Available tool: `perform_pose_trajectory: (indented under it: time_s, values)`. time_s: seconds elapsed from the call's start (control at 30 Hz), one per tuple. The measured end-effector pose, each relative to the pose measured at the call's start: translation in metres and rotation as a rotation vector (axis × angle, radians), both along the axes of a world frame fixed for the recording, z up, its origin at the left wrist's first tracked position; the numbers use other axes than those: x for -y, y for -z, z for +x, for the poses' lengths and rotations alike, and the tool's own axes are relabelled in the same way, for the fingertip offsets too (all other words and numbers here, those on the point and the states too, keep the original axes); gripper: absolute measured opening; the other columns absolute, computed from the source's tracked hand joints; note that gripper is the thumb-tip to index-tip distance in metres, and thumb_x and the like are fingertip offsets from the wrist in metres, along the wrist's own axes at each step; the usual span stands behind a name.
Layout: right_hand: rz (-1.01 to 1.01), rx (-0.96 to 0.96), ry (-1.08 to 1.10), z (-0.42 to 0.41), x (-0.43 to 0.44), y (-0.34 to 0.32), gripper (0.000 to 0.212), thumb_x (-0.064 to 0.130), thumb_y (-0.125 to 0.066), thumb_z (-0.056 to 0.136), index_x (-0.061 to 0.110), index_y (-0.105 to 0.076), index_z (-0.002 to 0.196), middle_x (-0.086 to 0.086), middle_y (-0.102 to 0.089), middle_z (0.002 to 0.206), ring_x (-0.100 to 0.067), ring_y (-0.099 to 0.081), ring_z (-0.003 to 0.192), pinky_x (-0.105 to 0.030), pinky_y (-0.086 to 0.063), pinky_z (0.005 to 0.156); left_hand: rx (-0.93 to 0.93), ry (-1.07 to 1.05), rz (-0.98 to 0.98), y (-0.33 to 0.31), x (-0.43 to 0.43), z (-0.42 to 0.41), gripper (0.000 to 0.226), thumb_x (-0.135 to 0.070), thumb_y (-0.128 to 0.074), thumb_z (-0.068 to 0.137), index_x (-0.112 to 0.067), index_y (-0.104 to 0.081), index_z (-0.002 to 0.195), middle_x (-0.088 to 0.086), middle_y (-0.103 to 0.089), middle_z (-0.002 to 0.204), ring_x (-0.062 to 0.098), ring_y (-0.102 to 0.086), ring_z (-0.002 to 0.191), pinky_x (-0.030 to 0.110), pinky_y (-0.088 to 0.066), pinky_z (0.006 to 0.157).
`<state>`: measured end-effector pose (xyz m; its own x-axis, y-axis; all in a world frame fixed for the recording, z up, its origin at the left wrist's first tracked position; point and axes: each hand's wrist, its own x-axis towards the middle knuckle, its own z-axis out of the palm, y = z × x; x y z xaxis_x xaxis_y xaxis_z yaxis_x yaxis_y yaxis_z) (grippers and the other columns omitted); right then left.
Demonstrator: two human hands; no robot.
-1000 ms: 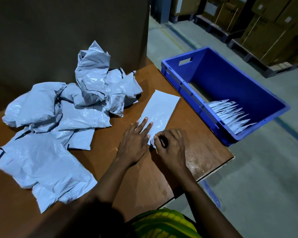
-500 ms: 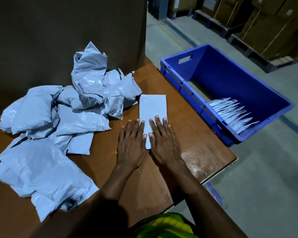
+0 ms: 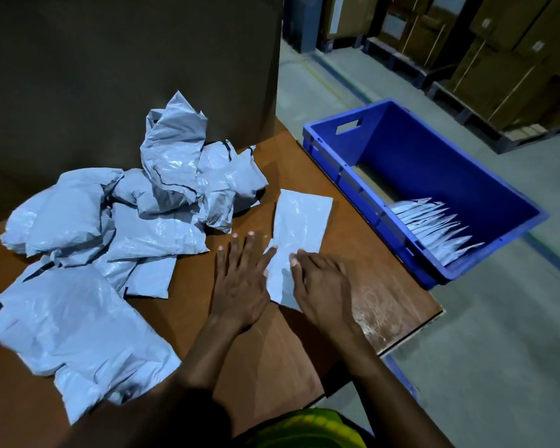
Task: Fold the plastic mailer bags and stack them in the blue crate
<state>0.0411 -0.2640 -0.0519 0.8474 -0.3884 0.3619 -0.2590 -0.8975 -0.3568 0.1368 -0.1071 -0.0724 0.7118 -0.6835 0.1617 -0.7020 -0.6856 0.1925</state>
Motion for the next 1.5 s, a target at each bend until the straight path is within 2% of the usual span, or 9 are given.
perform_pose_trajectory:
  time_s: [0.07, 0.13, 0.23, 0.37, 0.5, 0.7, 0.87, 1.07, 1.5]
  values:
    - [-0.03, 0.04, -0.004, -0.004, 0.013, -0.009, 0.026, 0.031, -0.052, 0.105, 0.022, -0.077, 0.105, 0.002, -0.077, 0.108, -0.022, -0.069, 0.1, -0.037, -0.036, 0.091, -0.024, 0.042, 0.015, -0.005, -0.006, 0.009, 0.079, -0.011, -0.045, 0.092, -0.041, -0.025, 0.162, 0.006, 0.004, 0.174, 0.036, 0.007, 0.159, 0.054, 0.012, 0.126]
    - [-0.059, 0.022, -0.075, -0.002, 0.027, -0.008, 0.026, 0.033, -0.056, 0.101, 0.024, -0.075, 0.117, 0.002, -0.072, 0.129, -0.021, -0.062, 0.121, -0.038, -0.033, 0.101, 0.035, 0.027, 0.018, -0.011, -0.001, 0.016, 0.095, 0.004, -0.055, 0.071, -0.037, -0.041, 0.156, 0.01, -0.009, 0.173, 0.04, -0.003, 0.159, 0.059, 0.001, 0.127]
    - [-0.044, -0.09, -0.247, 0.0, 0.033, 0.004, 0.039, 0.037, -0.051, 0.105, 0.029, -0.064, 0.14, 0.004, -0.05, 0.158, -0.02, -0.037, 0.152, -0.043, -0.025, 0.12, 0.022, -0.139, -0.039, -0.026, 0.013, 0.009, 0.086, 0.011, -0.063, 0.07, -0.021, -0.053, 0.149, 0.016, -0.037, 0.164, 0.041, -0.027, 0.153, 0.059, -0.021, 0.124]
    - [0.054, -0.154, -0.18, -0.01, 0.021, 0.017, 0.046, 0.045, -0.035, 0.111, 0.04, -0.044, 0.156, 0.013, -0.034, 0.167, -0.012, -0.018, 0.159, -0.035, -0.023, 0.123, -0.03, -0.201, -0.161, -0.022, 0.029, -0.021, 0.063, 0.0, -0.062, 0.084, -0.009, -0.055, 0.146, 0.015, -0.051, 0.154, 0.038, -0.043, 0.145, 0.052, -0.03, 0.121]
    - [0.051, -0.182, -0.128, -0.011, 0.017, 0.013, 0.045, 0.047, -0.039, 0.109, 0.045, -0.046, 0.154, 0.015, -0.035, 0.166, -0.01, -0.018, 0.159, -0.029, -0.022, 0.114, -0.067, -0.162, -0.192, -0.003, 0.03, -0.037, 0.061, -0.034, -0.023, 0.105, -0.004, -0.048, 0.152, 0.017, -0.04, 0.161, 0.036, -0.032, 0.153, 0.047, -0.017, 0.127]
    - [0.049, -0.247, -0.269, 0.025, 0.051, -0.017, 0.04, 0.048, -0.047, 0.105, 0.038, -0.065, 0.139, 0.007, -0.057, 0.152, -0.021, -0.047, 0.143, -0.041, -0.034, 0.11, -0.029, -0.204, -0.15, 0.009, 0.039, -0.03, 0.06, -0.037, -0.022, 0.109, -0.009, -0.032, 0.161, 0.017, -0.023, 0.169, 0.036, -0.02, 0.157, 0.049, -0.012, 0.129]
    - [-0.136, -0.341, -0.448, 0.056, 0.081, -0.016, 0.055, 0.062, -0.028, 0.107, 0.042, -0.042, 0.157, 0.009, -0.03, 0.169, -0.016, -0.014, 0.16, -0.049, -0.009, 0.127, -0.019, -0.261, -0.109, 0.008, 0.051, -0.028, 0.066, -0.046, -0.019, 0.109, -0.013, -0.013, 0.166, 0.015, -0.003, 0.173, 0.033, -0.004, 0.16, 0.053, -0.005, 0.129]
    - [-0.231, -0.377, -0.516, 0.041, 0.095, -0.003, 0.06, 0.064, -0.025, 0.109, 0.045, -0.012, 0.164, 0.011, -0.003, 0.175, -0.013, 0.01, 0.161, -0.051, -0.003, 0.13, 0.007, -0.264, -0.089, 0.011, 0.048, -0.031, 0.071, -0.049, -0.027, 0.109, -0.013, -0.006, 0.166, 0.015, 0.007, 0.173, 0.032, 0.007, 0.16, 0.055, -0.005, 0.129]
    - [-0.237, -0.279, -0.435, 0.052, 0.097, 0.016, 0.062, 0.068, -0.032, 0.105, 0.041, -0.032, 0.161, 0.011, -0.022, 0.172, -0.016, -0.004, 0.162, -0.057, -0.013, 0.127, -0.036, -0.277, -0.006, 0.009, 0.056, -0.022, 0.069, -0.049, -0.025, 0.109, -0.017, -0.007, 0.167, 0.016, 0.006, 0.173, 0.036, 0.008, 0.159, 0.063, -0.005, 0.125]
